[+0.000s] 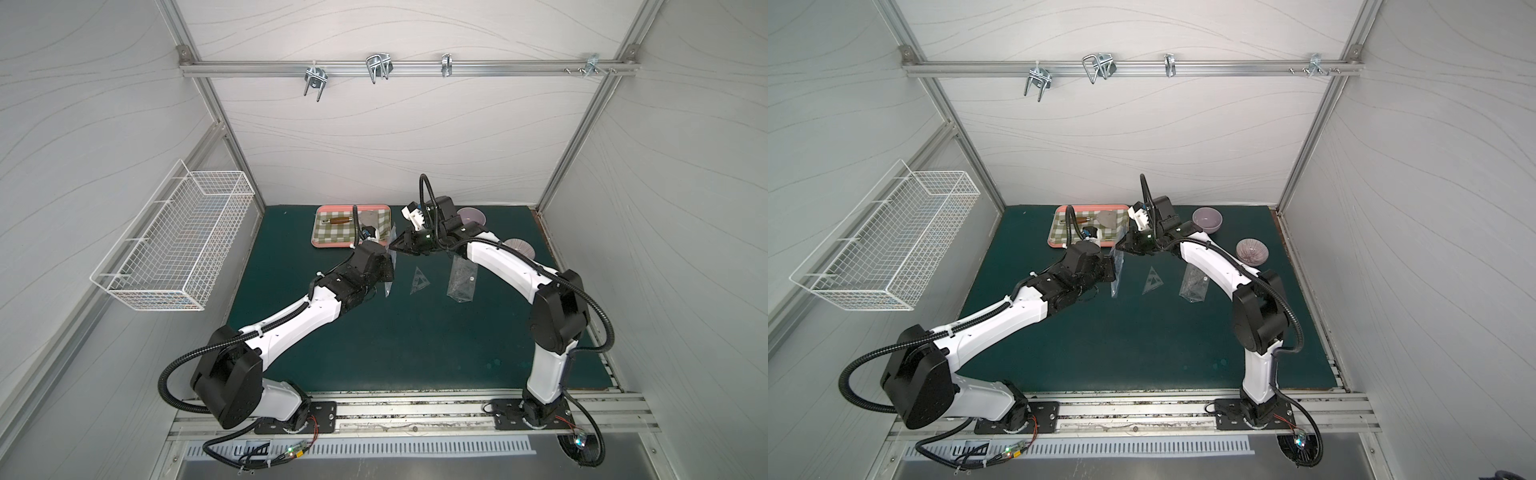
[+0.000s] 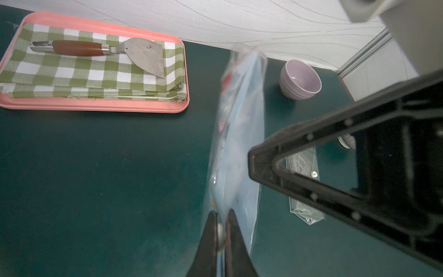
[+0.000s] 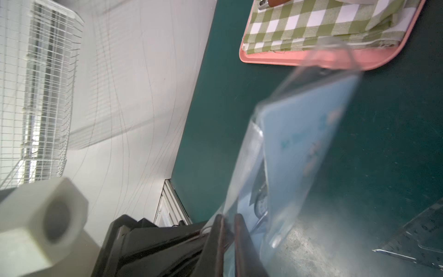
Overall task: Open the ruler set and take out the ruler
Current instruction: Take out the ruler from the ruler set bag.
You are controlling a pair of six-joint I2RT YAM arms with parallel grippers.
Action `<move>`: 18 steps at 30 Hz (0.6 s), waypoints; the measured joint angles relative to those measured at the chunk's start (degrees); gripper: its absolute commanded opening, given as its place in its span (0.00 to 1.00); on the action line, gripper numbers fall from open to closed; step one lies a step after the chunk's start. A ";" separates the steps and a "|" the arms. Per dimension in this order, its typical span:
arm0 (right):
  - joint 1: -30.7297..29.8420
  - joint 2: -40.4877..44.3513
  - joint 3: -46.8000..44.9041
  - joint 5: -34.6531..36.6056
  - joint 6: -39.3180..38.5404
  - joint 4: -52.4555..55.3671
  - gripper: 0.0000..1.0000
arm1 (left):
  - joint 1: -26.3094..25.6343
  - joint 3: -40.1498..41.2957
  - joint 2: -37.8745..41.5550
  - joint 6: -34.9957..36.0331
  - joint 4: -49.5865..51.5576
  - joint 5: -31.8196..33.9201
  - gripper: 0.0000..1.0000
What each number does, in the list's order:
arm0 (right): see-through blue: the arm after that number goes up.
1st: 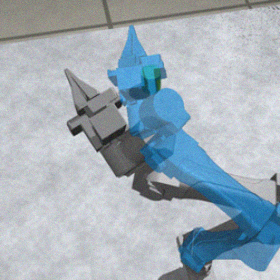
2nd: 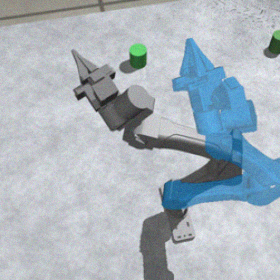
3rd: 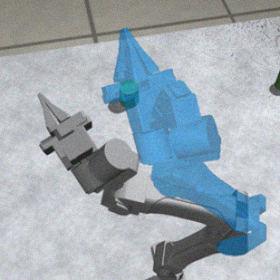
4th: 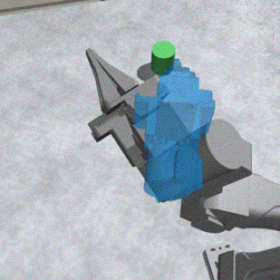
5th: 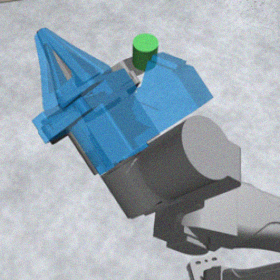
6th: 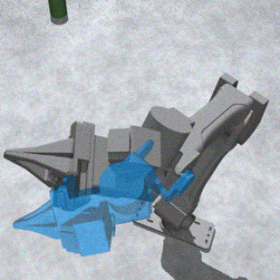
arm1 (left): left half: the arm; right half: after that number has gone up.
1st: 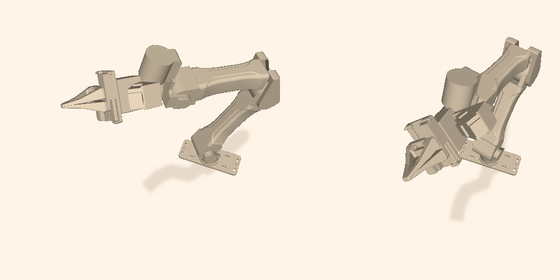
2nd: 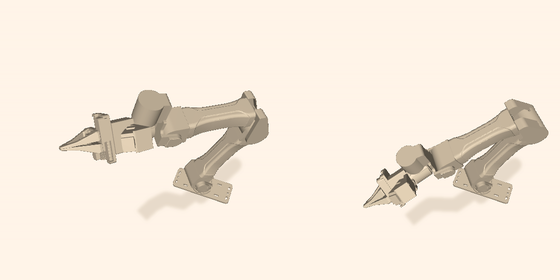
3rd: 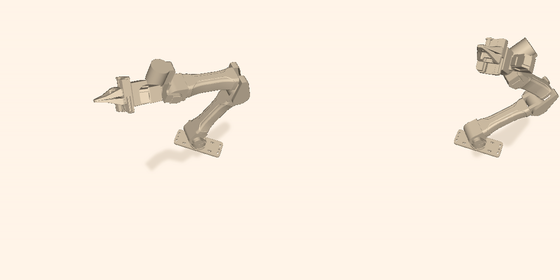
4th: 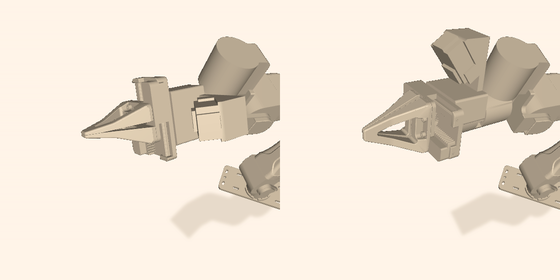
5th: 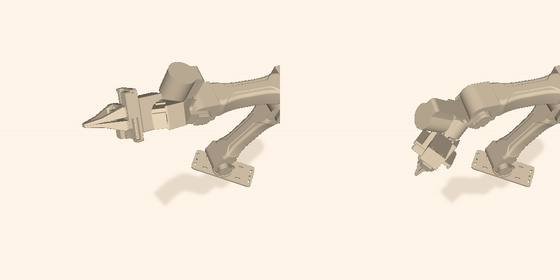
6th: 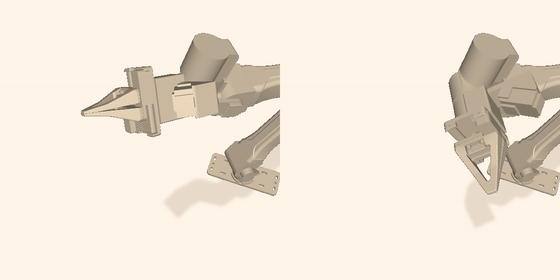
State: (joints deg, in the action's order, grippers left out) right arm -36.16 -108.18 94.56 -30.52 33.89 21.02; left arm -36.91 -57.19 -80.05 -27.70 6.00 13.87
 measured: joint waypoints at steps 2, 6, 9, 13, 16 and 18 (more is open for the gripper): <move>-0.11 -0.55 0.35 1.11 -0.07 1.03 0.12 | -0.02 0.00 0.35 -0.04 -0.09 -0.04 0.00; -0.20 -0.79 0.52 3.82 -0.74 3.76 0.13 | -0.09 0.00 2.23 -0.11 -0.87 -0.04 0.00; -0.31 -0.83 1.40 5.77 -1.62 5.81 0.13 | -0.24 0.00 3.21 -0.09 -1.64 -0.24 0.00; -0.76 -0.85 3.02 7.78 -2.60 7.76 0.14 | -0.35 0.28 3.39 -0.04 -2.75 -1.09 0.00; -1.20 -0.85 3.39 8.26 -2.86 7.96 0.17 | -0.39 0.44 3.39 0.02 -3.06 -1.64 0.00; -1.40 -0.85 3.39 8.26 -2.82 7.93 0.18 | -0.44 0.44 3.39 0.04 -3.21 -1.99 0.00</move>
State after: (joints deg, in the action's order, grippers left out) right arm -37.56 -109.03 97.95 -22.26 31.07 28.95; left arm -37.34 -56.75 -76.66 -27.66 2.79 11.88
